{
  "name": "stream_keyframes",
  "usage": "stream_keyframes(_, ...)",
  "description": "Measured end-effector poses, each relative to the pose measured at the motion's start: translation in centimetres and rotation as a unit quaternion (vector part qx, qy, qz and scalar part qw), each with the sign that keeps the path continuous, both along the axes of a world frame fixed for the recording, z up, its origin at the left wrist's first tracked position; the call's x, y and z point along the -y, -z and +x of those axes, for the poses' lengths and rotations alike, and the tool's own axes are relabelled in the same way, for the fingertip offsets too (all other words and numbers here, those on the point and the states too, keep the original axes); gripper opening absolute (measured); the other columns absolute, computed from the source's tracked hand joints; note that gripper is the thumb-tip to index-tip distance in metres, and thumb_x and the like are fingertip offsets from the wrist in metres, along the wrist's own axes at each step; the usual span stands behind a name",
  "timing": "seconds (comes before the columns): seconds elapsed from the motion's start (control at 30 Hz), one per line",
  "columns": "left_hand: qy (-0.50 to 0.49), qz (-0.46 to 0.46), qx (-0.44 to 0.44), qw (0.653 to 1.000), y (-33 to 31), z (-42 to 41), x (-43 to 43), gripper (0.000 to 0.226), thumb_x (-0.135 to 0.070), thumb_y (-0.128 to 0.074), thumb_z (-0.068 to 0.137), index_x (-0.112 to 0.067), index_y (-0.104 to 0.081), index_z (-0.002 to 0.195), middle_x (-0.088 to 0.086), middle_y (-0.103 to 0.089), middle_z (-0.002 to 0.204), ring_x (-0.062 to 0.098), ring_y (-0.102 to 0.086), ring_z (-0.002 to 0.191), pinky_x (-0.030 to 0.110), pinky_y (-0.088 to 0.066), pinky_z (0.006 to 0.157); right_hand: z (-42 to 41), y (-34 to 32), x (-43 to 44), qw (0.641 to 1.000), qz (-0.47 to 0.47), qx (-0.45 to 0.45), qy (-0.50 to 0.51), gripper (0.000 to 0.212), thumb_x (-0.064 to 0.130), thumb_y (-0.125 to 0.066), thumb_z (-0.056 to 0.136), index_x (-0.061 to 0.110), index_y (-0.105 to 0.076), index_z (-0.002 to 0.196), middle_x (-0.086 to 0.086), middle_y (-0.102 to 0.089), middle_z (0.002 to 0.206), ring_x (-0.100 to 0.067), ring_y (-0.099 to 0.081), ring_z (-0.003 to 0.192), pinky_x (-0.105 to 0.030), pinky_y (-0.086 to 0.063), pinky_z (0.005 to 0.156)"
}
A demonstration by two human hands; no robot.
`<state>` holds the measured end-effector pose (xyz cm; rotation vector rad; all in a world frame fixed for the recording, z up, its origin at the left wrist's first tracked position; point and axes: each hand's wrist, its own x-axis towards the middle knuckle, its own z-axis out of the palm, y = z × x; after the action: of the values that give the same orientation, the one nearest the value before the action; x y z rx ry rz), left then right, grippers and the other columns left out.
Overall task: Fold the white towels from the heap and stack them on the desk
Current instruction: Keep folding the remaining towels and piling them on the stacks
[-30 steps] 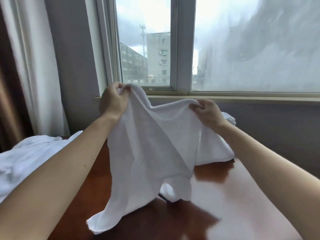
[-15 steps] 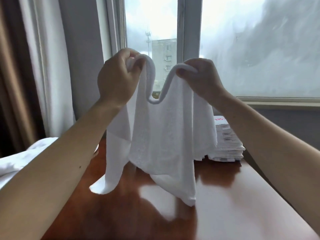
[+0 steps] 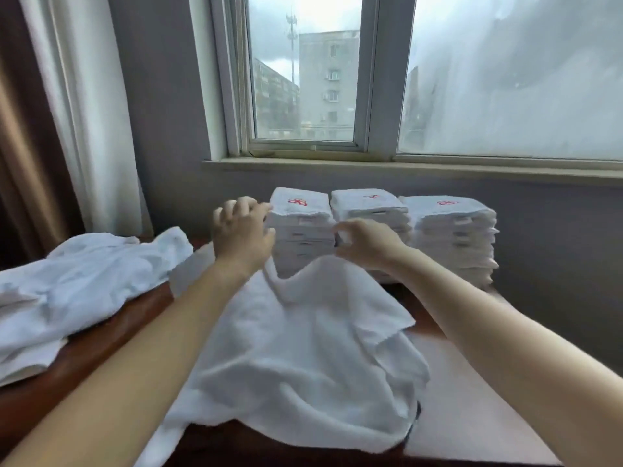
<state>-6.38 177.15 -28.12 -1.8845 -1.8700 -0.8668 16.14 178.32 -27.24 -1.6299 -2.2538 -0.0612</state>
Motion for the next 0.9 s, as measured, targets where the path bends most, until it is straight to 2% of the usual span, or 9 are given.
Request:
stream_keyframes(0.17,0.186,-0.217,0.078,0.955,10.3,6.1,2.9,0.042,-0.030,-0.050,0.097,-0.028,-0.049,0.139,-0.002,-0.047,0.141,0.019,-0.042,0.130,0.033,-0.038,0.103,0.6,7.4,0.4,0.987,-0.160,0.022,-0.010,0.042,0.029,-0.053,0.091,0.027,-0.056,0.133,-0.001,-0.059,0.133,-0.024,-0.054,0.123,-0.033,-0.046,0.094)
stream_keyframes(0.3,0.190,-0.259,0.071,0.944,14.9,8.3,4.2,0.047,-0.039,-0.042,0.101,-0.027,-0.039,0.147,-0.006,-0.039,0.152,0.014,-0.037,0.138,0.031,-0.030,0.112,2.2,11.4,2.5,0.971,-0.238,0.013,0.013,0.051,0.043,-0.060,0.086,0.021,-0.054,0.131,-0.001,-0.059,0.128,-0.024,-0.054,0.121,-0.033,-0.045,0.091)
stream_keyframes(0.37,0.178,-0.251,0.047,0.950,16.2,8.1,4.3,0.051,-0.043,-0.036,0.103,-0.027,-0.031,0.151,-0.007,-0.030,0.158,0.011,-0.025,0.144,0.029,-0.016,0.118,3.3,12.0,3.9,0.970,-0.240,-0.031,0.009,0.068,0.057,-0.067,0.073,0.021,-0.054,0.129,0.003,-0.055,0.128,-0.020,-0.054,0.117,-0.038,-0.047,0.094)
stream_keyframes(0.43,0.180,-0.249,0.057,0.950,16.7,7.8,4.0,0.053,-0.043,-0.032,0.103,-0.027,-0.025,0.153,-0.007,-0.025,0.161,0.009,-0.019,0.147,0.027,-0.007,0.118,4.3,12.1,4.6,0.970,-0.232,-0.076,0.015,0.070,0.052,-0.070,0.067,0.024,-0.055,0.129,0.005,-0.054,0.132,-0.018,-0.054,0.117,-0.039,-0.048,0.095)
stream_keyframes(0.5,0.184,-0.253,0.041,0.949,16.9,7.8,3.7,0.054,-0.044,-0.030,0.103,-0.027,-0.024,0.154,-0.007,-0.020,0.162,0.007,-0.014,0.148,0.026,-0.004,0.119,5.0,12.1,4.7,0.978,-0.186,-0.090,0.039,0.053,0.042,-0.069,0.070,0.027,-0.062,0.121,0.008,-0.062,0.122,-0.015,-0.058,0.111,-0.033,-0.050,0.086)
stream_keyframes(0.57,0.186,-0.260,0.018,0.947,16.9,7.9,3.7,0.053,-0.045,-0.030,0.103,-0.030,-0.026,0.153,-0.008,-0.017,0.163,0.007,-0.011,0.149,0.027,-0.003,0.121,5.3,12.0,4.5,0.988,-0.110,-0.092,0.064,0.027,0.036,-0.066,0.073,0.027,-0.067,0.098,0.010,-0.068,0.098,-0.014,-0.062,0.094,-0.029,-0.049,0.071)
stream_keyframes(0.7,0.183,-0.258,-0.008,0.948,16.1,8.2,3.6,0.047,-0.041,-0.037,0.100,-0.032,-0.036,0.146,-0.008,-0.028,0.157,0.010,-0.024,0.143,0.029,-0.016,0.116,6.9,11.4,3.4,0.975,-0.071,-0.184,0.106,0.006,0.029,-0.062,0.074,0.027,-0.067,0.075,0.010,-0.066,0.072,-0.012,-0.062,0.072,-0.028,-0.048,0.060)
stream_keyframes(0.83,0.149,-0.287,-0.004,0.946,14.6,9.4,3.3,0.045,-0.037,-0.045,0.093,-0.030,-0.044,0.137,-0.007,-0.044,0.140,0.016,-0.048,0.119,0.031,-0.036,0.098,10.5,11.0,1.8,0.905,-0.085,-0.388,0.153,0.013,0.012,-0.060,0.080,0.021,-0.069,0.079,0.003,-0.069,0.078,-0.017,-0.064,0.072,-0.037,-0.056,0.065)
stream_keyframes(0.9,0.130,-0.303,-0.018,0.944,14.0,10.0,3.2,0.042,-0.037,-0.047,0.092,-0.028,-0.045,0.133,-0.004,-0.047,0.132,0.018,-0.052,0.110,0.031,-0.042,0.089,11.9,11.4,1.6,0.905,-0.086,-0.381,0.168,0.022,0.005,-0.058,0.081,0.024,-0.067,0.075,0.002,-0.068,0.076,-0.018,-0.062,0.072,-0.031,-0.052,0.064)
